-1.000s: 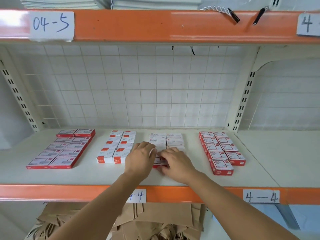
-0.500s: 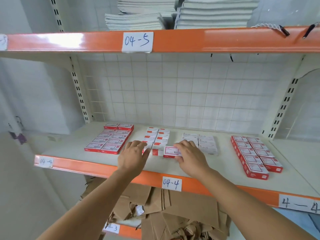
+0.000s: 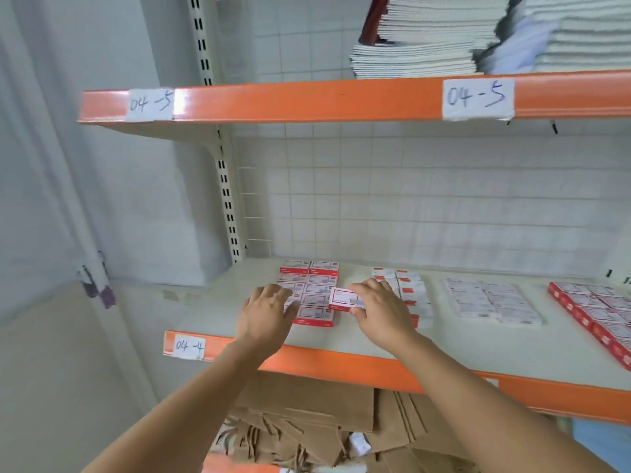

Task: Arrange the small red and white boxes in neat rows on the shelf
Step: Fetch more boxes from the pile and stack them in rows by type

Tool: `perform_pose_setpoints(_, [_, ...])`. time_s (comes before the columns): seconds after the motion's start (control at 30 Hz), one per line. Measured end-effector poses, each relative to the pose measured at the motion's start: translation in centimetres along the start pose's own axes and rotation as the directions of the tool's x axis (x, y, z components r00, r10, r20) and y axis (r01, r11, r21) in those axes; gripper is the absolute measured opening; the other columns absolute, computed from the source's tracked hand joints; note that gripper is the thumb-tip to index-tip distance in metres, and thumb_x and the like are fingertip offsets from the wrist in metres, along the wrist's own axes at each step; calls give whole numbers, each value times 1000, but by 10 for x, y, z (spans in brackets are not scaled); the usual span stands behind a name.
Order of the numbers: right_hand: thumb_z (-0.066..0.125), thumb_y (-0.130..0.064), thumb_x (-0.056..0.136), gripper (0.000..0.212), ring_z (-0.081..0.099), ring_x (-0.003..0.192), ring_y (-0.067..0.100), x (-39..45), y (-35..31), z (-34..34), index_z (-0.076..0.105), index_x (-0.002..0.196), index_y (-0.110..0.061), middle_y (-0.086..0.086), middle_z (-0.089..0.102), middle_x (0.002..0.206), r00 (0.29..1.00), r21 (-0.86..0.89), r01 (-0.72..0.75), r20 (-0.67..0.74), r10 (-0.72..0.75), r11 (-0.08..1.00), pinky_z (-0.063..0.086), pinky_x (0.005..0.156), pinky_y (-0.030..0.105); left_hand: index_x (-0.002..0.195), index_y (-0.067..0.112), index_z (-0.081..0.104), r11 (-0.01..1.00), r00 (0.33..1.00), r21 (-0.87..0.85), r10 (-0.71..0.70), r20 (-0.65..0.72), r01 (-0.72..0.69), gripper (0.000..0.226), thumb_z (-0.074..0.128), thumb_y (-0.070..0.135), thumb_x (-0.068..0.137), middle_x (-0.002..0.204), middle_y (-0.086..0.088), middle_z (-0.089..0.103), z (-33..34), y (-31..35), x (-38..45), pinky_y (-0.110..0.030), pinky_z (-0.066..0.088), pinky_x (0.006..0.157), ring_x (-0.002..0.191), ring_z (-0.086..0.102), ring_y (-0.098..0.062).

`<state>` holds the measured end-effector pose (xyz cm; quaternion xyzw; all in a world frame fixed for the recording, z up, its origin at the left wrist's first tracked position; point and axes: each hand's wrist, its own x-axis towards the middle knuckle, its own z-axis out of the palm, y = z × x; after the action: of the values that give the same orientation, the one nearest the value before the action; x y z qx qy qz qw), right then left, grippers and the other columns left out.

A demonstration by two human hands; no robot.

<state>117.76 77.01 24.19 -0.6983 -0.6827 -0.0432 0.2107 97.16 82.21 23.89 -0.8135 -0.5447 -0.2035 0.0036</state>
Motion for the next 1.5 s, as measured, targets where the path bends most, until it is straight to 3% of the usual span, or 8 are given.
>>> perform_pose_setpoints(0.33, [58, -23, 92, 46, 38, 123, 17, 68, -37, 32, 45, 136, -22, -3, 44, 132, 1000, -25, -12, 5, 12, 1000, 41, 95, 32, 134, 26, 47, 1000, 1000, -5, -23, 18, 23, 43, 33, 45, 99, 139, 3, 45, 9, -58, 47, -35, 34, 102, 129, 37, -20])
perform_pose_setpoints(0.53, [61, -24, 90, 48, 43, 116, 18, 98, -48, 54, 46, 136, -27, 0, 45, 125, 999, 4, -34, 17, 34, 999, 42, 83, 26, 136, 27, 45, 999, 999, -21, -37, 21, 37, 43, 34, 45, 98, 140, 5, 43, 15, -73, 75, -36, 36, 103, 129, 37, -18])
perform_pose_setpoints(0.67, [60, -23, 91, 49, 44, 117, 19, 112, -56, 68, 46, 138, -26, 1, 45, 124, 994, 48, -85, 75, 81, 995, 44, 82, 30, 135, 30, 43, 997, 999, -70, -14, 45, 17, 39, 42, 41, 97, 127, 9, 54, 23, -76, 91, -30, 46, 82, 117, 49, -13])
perform_pose_setpoints(0.8, [58, -21, 91, 47, 46, 117, 20, 126, -63, 76, 47, 136, -23, 2, 45, 126, 990, 41, -119, 80, 116, 992, 46, 86, 32, 130, 31, 46, 993, 997, -106, 58, 45, -53, 37, 48, 39, 95, 116, 12, 59, 30, -74, 106, -24, 43, 69, 105, 55, -10])
perform_pose_setpoints(1.1, [60, -18, 89, 30, 53, 107, 19, 141, -71, 85, 52, 118, -15, 2, 51, 119, 990, 54, -132, 50, 130, 990, 38, 70, 24, 127, 30, 52, 974, 987, -173, 157, 38, -148, 35, 53, 36, 92, 115, 9, 58, 43, -79, 129, -27, 47, 77, 108, 53, -11])
perform_pose_setpoints(1.23, [60, -16, 89, 27, 57, 101, 18, 141, -69, 85, 54, 115, -14, 1, 49, 119, 991, 68, -130, 42, 128, 989, 41, 68, 23, 122, 30, 57, 971, 986, -178, 167, 32, -158, 30, 52, 36, 93, 114, 9, 58, 49, -82, 130, -27, 47, 78, 106, 53, -11])
perform_pose_setpoints(1.5, [58, -21, 91, 31, 56, 102, 20, 139, -69, 87, 51, 121, -16, 1, 47, 122, 991, 42, -130, 26, 129, 991, 41, 69, 25, 123, 29, 56, 973, 984, -155, 175, 23, -170, 31, 52, 35, 93, 118, 10, 56, 52, -82, 132, -26, 44, 81, 112, 47, -10])
